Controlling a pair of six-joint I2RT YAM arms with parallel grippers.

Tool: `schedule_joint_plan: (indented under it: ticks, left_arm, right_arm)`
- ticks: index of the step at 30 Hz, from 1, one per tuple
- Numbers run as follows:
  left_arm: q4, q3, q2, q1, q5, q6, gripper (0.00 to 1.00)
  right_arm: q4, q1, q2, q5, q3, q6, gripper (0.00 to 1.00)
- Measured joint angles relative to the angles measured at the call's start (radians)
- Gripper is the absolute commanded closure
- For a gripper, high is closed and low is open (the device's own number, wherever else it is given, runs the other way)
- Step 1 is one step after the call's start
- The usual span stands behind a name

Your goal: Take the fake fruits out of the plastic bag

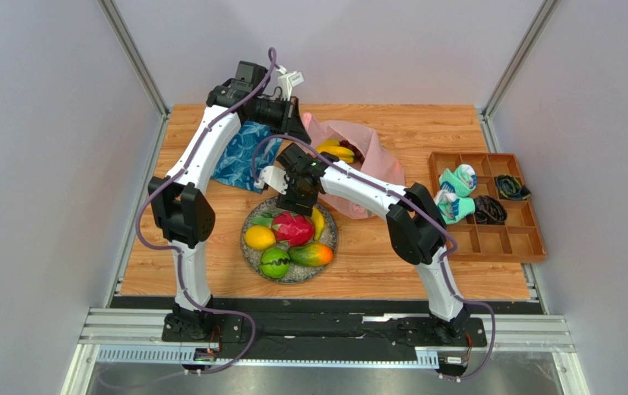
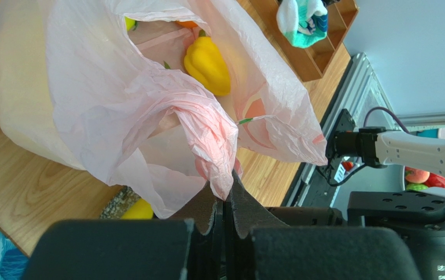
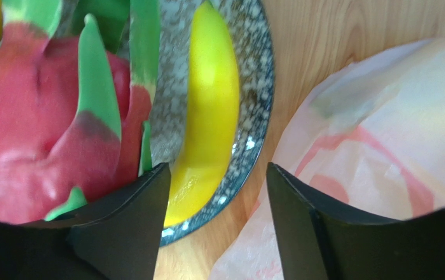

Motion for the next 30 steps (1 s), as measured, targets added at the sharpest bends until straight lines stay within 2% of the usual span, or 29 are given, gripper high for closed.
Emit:
schedule_joint_plan:
  ticks: [1,5,8,13,16,18,21,25,26,30]
  left_arm:
    - [0.001,0.0,0.0,0.0,0.0,0.0,1.0]
    - [0.005,0.0,0.0,0.0,-0.001,-0.006,1.0]
    - [0.004,0.0,0.0,0.0,-0.003,-0.007,1.0]
    - [-0.002,-0.028,-0.01,0.0,0.004,-0.002,1.0]
    - [-0.006,-0.094,-0.033,0.0,0.016,0.002,1.0]
    - [-0.015,-0.135,-0.047,0.0,0.028,0.003,1.0]
    - [-0.019,-0.188,-0.07,0.0,0.04,0.003,1.0]
    - [-0.018,-0.251,-0.115,0.0,0.049,0.004,1.0]
    - [-0.02,-0.263,-0.126,0.0,0.048,0.005,1.0]
    - [-0.013,-0.328,-0.185,-0.002,0.038,0.014,1.0]
  right_arm:
    - [-0.008,-0.003,-0.007,-0.003,-0.006,0.0,0.15]
    - [-0.069,-0.021,-0.091,-0.052,-0.048,-0.004,0.16]
    - [-0.134,-0.044,-0.221,-0.116,-0.067,-0.004,0.2]
    - [-0.131,-0.121,-0.542,-0.198,-0.132,0.016,0.36]
    - [-0.085,-0.203,-0.64,-0.207,-0.155,0.057,0.47]
    - [-0.045,-0.245,-0.631,-0.199,-0.154,0.083,0.56]
    - [0.002,-0.273,-0.515,-0.175,-0.134,0.109,0.65]
    - [0.026,-0.269,-0.299,-0.158,-0.14,0.136,0.67]
    - [0.028,-0.265,-0.266,-0.146,-0.157,0.137,0.71]
    - [0.043,-0.256,-0.293,-0.081,-0.33,0.141,0.74]
